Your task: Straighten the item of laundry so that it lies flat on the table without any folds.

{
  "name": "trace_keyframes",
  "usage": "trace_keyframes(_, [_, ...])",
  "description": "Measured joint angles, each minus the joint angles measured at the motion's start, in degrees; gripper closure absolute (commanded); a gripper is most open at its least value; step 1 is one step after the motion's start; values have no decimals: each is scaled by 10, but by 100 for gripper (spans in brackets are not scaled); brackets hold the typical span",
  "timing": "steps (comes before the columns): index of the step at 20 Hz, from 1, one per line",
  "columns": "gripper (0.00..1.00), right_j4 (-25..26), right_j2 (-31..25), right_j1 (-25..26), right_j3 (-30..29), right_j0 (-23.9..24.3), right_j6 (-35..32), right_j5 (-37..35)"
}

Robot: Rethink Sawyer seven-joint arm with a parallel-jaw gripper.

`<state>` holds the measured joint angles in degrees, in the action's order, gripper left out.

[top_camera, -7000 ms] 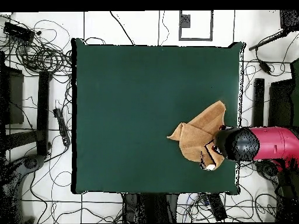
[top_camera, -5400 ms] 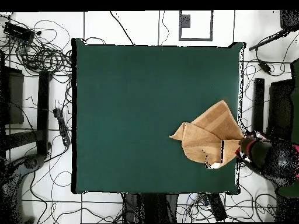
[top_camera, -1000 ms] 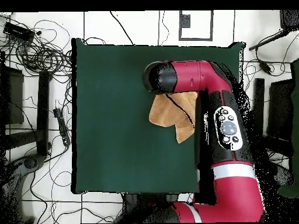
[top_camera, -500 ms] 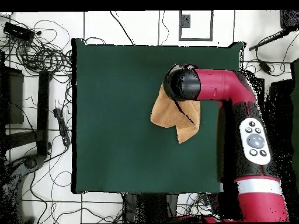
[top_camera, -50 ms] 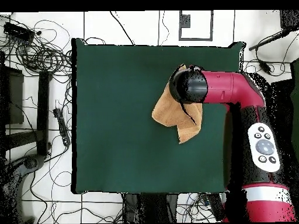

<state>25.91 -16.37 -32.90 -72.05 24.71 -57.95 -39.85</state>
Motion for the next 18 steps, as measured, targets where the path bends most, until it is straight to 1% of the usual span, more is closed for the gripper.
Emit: trace_keyframes(18, [100, 3, 0, 0, -11, 0, 0, 8])
